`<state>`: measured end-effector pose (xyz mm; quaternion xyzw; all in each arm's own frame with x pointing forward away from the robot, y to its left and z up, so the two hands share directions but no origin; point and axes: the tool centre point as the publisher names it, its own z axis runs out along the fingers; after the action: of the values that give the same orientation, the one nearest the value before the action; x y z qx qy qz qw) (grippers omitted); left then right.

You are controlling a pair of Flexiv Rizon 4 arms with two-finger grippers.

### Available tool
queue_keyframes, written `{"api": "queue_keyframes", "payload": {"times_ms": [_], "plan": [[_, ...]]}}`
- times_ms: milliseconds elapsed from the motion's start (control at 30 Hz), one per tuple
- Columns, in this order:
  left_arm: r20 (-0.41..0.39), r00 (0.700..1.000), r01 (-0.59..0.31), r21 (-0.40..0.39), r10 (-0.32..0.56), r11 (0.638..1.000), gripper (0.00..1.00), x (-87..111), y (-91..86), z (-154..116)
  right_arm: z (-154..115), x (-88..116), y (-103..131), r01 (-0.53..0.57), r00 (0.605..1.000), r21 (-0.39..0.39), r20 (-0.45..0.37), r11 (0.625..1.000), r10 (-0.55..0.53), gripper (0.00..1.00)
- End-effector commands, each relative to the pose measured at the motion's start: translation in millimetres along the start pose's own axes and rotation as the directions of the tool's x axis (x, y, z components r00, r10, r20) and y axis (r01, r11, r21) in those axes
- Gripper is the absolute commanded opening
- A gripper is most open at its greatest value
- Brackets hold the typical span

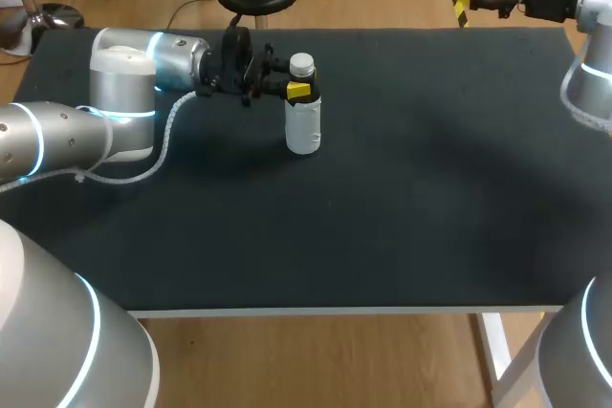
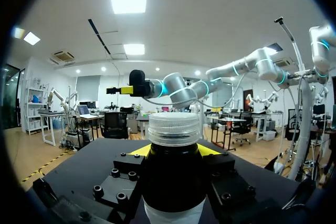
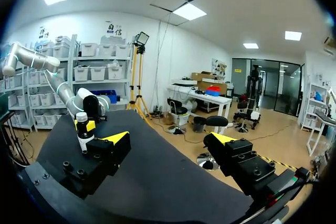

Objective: Unscrew the bottle cap

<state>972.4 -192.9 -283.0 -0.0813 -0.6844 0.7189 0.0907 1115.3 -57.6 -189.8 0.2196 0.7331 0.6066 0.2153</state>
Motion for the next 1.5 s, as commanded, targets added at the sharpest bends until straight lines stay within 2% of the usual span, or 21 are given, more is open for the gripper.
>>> {"api": "queue_keyframes", "payload": {"times_ms": [33, 433, 533, 600, 1500], "plan": [[0.0, 1.0, -0.004, 0.003, 0.004, 1.0, 0.0, -0.4, 1.1, 0.2, -0.8, 8.7, 1.7, -0.003, 0.996, 0.0, 0.091, 1.0, 0.003, 1.0], [0.0, 1.0, -0.004, 0.003, 0.004, 1.0, 0.0, -0.4, 1.1, 0.2, -1.4, 9.9, 2.0, -0.009, 0.989, 0.013, 0.145, 1.0, 0.007, 1.0], [0.0, 1.0, -0.004, 0.003, 0.004, 1.0, 0.0, -0.4, 1.1, 0.2, -1.4, 9.1, 2.2, 0.007, 0.993, 0.019, 0.122, 1.0, -0.009, 1.0], [0.0, 1.0, -0.004, 0.003, 0.004, 1.0, 0.0, -0.4, 1.1, 0.2, -0.5, 8.5, 1.5, -0.009, 0.997, -0.008, 0.074, 1.0, 0.01, 1.0], [0.0, 1.0, -0.004, 0.003, 0.004, 1.0, 0.0, -0.4, 1.1, 0.2, -0.5, 8.5, 1.5, -0.009, 0.997, -0.008, 0.074, 1.0, 0.01, 1.0]]}}
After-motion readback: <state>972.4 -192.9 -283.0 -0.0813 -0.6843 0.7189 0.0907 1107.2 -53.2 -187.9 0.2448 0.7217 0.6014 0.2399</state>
